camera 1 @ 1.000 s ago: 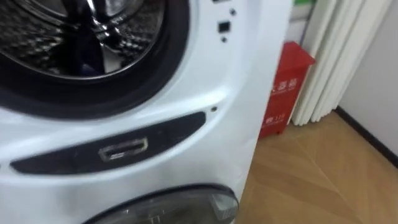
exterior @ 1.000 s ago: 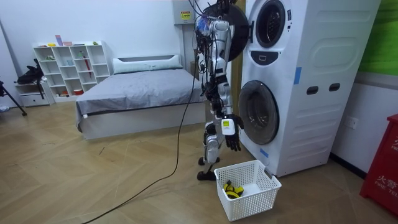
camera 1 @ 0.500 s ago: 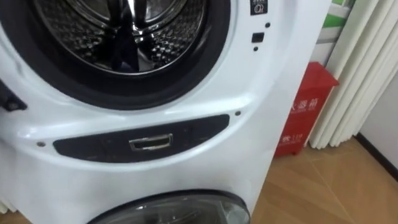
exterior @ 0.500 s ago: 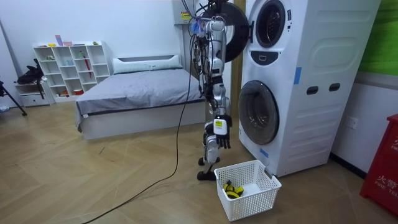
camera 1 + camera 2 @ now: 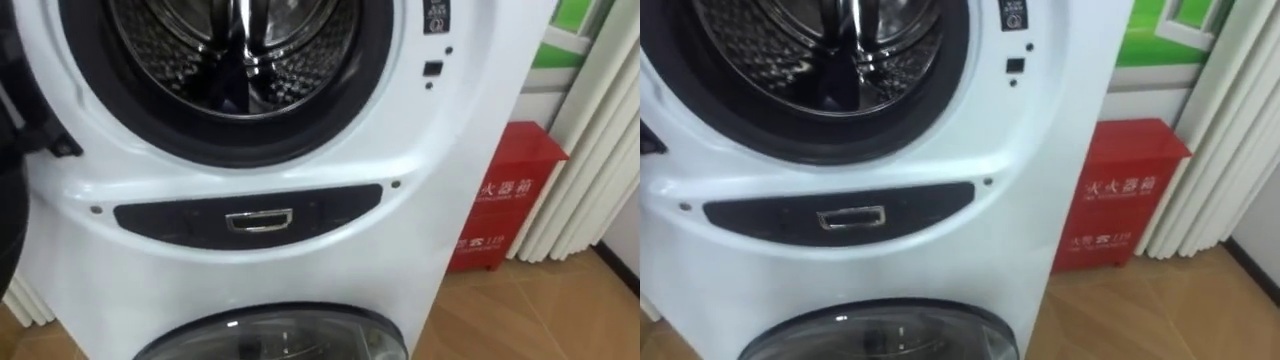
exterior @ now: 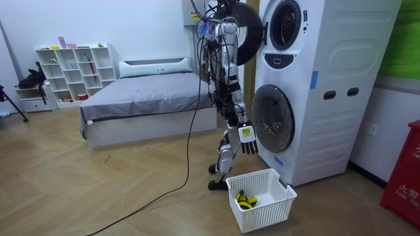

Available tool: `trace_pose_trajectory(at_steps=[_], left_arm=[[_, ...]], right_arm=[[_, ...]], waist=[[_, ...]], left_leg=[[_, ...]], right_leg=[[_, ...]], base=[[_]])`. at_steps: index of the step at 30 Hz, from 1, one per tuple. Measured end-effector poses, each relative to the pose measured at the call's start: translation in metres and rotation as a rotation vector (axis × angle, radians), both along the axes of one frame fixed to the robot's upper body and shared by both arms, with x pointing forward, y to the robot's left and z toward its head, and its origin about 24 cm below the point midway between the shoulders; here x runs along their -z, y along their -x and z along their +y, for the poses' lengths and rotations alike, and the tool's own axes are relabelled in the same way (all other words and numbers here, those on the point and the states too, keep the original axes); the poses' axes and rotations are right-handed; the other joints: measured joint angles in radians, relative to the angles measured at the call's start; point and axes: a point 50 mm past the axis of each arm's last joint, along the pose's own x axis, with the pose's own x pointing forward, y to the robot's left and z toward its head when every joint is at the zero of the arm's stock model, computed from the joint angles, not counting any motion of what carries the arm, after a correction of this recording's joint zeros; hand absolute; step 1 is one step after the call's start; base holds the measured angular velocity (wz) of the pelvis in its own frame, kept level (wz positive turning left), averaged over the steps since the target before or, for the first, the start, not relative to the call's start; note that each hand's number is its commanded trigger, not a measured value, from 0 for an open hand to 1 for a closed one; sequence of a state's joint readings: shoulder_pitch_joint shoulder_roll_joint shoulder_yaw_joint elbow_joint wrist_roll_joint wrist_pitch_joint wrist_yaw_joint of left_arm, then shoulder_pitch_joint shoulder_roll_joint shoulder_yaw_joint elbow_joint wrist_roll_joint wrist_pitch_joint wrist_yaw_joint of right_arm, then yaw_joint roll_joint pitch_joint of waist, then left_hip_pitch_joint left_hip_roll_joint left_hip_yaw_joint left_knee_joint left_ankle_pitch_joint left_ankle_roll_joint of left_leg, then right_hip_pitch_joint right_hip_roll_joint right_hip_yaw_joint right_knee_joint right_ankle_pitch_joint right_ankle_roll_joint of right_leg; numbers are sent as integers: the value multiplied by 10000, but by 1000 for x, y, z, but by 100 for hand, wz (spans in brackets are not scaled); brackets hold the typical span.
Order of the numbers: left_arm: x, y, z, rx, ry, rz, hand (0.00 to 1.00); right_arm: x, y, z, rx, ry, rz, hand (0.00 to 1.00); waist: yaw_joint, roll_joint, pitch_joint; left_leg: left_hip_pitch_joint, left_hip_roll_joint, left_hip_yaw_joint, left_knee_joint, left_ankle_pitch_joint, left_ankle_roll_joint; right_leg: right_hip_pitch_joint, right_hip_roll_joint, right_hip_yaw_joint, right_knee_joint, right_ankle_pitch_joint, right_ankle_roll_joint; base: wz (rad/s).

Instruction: Pick clothes from washing machine

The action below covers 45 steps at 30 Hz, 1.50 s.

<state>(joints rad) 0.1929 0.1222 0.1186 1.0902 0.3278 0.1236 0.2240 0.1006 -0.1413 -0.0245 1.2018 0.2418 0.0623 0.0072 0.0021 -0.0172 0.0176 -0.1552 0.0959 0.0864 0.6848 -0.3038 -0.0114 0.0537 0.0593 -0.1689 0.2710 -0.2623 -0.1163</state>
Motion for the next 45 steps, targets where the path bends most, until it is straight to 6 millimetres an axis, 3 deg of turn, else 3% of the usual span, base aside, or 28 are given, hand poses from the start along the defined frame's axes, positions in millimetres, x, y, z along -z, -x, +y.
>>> trace_pose_trajectory(at_steps=[1,2,3,5,6,7,8,10,11,12,13,14,15,17,19,21,23,25,27,28,29,31,35,37,41,45], left_arm=[[0,5,-1,15,38,143,0],[1,3,-1,22,93,137,0],[0,-1,-1,32,91,13,0],[-2,-25,-1,72,145,-718,0],[-4,-32,-1,125,129,-935,0],[-8,-49,-2,358,109,-1524,0],[-11,-61,-5,607,152,-2002,0],[-15,-78,-9,995,217,-2474,0],[-16,-86,-14,1398,291,-2600,0],[-16,-90,-17,1586,330,-2653,0],[-16,-94,-22,1753,431,-2732,0],[-15,-95,-26,1772,529,-2778,0],[-14,-92,-27,1753,576,-2733,0],[-9,-75,-27,1503,697,-2366,0],[-4,-59,-24,1079,773,-1837,0],[-1,-44,-21,581,848,-1464,0],[1,-31,-14,-338,929,-1232,0],[2,-22,-9,-1202,974,-1094,0],[2,-12,-5,-1959,957,-1030,0],[2,-6,-3,-2301,893,-1025,0],[1,-4,1,-2824,786,-1209,0],[-3,-3,10,-3881,580,-1719,0],[-20,-23,36,-6095,-167,-3845,0],[-31,-34,54,-6394,-612,-4721,0],[-61,-56,85,-7664,-1163,-7139,0],[-83,-65,98,-8699,-1237,-8773,0]], right_arm=[[-1,0,-2,-63,121,-39,0],[-1,1,-6,-48,205,-56,0],[-2,2,-7,11,231,-59,0],[-2,5,-9,118,355,-66,0],[-2,6,-10,114,395,-84,0],[-3,3,-11,38,477,-240,0],[-3,4,-12,110,552,-277,0],[-3,5,-13,138,578,-229,0],[-3,9,-13,185,593,-166,0],[-3,11,-13,171,602,-106,0],[-3,15,-14,221,593,-18,0],[-3,18,-14,356,554,9,0],[-3,21,-15,426,550,45,0],[-2,30,-13,525,457,245,0],[-1,37,-11,659,347,429,0],[-1,43,-11,783,317,525,0],[-1,47,-10,858,271,594,0],[-1,49,-10,911,265,676,0],[-1,53,-12,1254,263,825,0],[-1,56,-13,1482,305,874,0],[-1,54,-13,1476,321,830,0],[-1,49,-13,1364,355,721,0],[-4,46,-22,1543,600,356,0],[-6,45,-27,1529,683,223,0],[-10,40,-39,1784,978,-178,0],[-14,44,-47,2079,1176,-300,0]], waist=[[3,156,10],[-193,262,-100],[-308,316,-89],[-650,413,-7],[-824,405,-16],[-1032,398,-8],[-1006,461,-27],[-1056,539,-71],[-1105,596,-116],[-1113,616,-104],[-1085,622,-101],[-1049,570,-116],[-1042,565,-124],[-1043,507,-133],[-1061,489,-111],[-1047,420,-151],[-1102,348,-114],[-1098,271,-138],[-1085,303,-150],[-1046,305,-137],[-938,296,-128],[-610,254,-124],[-287,460,-172],[-159,542,-173],[35,632,-168],[287,697,-180]], left_leg=[[36,235,5,1236,28,-51],[341,392,-130,1956,68,-123],[571,433,-193,2029,119,-218],[1928,522,-401,806,136,-534],[2246,525,-457,298,15,-743],[2729,518,-585,-796,-405,-1015],[3188,500,-572,-1964,-703,-984],[3723,499,-609,-3422,-939,-938],[3848,492,-591,-4048,-1005,-844],[3887,473,-578,-4274,-1010,-826],[3898,352,-563,-4603,-921,-647],[3876,142,-553,-4836,-710,-275],[3860,66,-543,-4901,-648,-167],[3747,-225,-521,-5031,-396,267],[3671,-423,-430,-5022,-269,478],[3580,-605,-373,-4955,-167,660],[3534,-825,-352,-4989,-45,875],[3500,-927,-342,-5011,-8,968],[3502,-898,-302,-4998,13,995],[3511,-864,-290,-5003,40,960],[3503,-905,-182,-5015,55,937],[3507,-958,-17,-5020,86,869],[3618,-775,25,-5232,180,695],[3659,-710,35,-5267,201,659],[3652,-668,-41,-5343,222,623],[3616,-662,-70,-5333,224,621]], right_leg=[[9,110,-74,69,-27,-48],[32,209,-292,85,-32,-71],[16,238,-369,127,-32,-77],[-83,273,-526,450,-29,-81],[-184,276,-510,515,-29,-81],[-405,272,-534,618,-3,-46],[-586,272,-540,703,37,13],[-895,271,-579,936,93,101],[-1067,271,-640,928,219,191],[-1127,263,-643,892,310,243],[-1275,192,-598,853,520,336],[-1359,58,-479,748,725,458],[-1373,5,-439,655,831,523],[-1419,-165,-179,295,1299,728],[-1434,-303,-18,125,1563,879],[-1432,-488,14,16,1789,999],[-1423,-749,10,9,1978,1119],[-1382,-841,8,34,2099,1211],[-1254,-912,-12,471,1921,1209],[-1032,-918,-10,863,1536,1258],[-859,-914,29,917,1228,1325],[-824,-871,71,676,1093,1273],[-436,-503,313,-245,1340,1078],[-369,-423,308,-362,1381,1045],[-360,-382,223,-480,1372,1023],[-367,-400,59,-523,1356,1022]], base=[[-38],[-18],[21],[30],[32],[25],[17],[3],[9],[5],[-8],[-13],[-17],[-12],[-3],[3],[15],[19],[16],[0],[-19],[-37],[-10],[0],[0],[3]])
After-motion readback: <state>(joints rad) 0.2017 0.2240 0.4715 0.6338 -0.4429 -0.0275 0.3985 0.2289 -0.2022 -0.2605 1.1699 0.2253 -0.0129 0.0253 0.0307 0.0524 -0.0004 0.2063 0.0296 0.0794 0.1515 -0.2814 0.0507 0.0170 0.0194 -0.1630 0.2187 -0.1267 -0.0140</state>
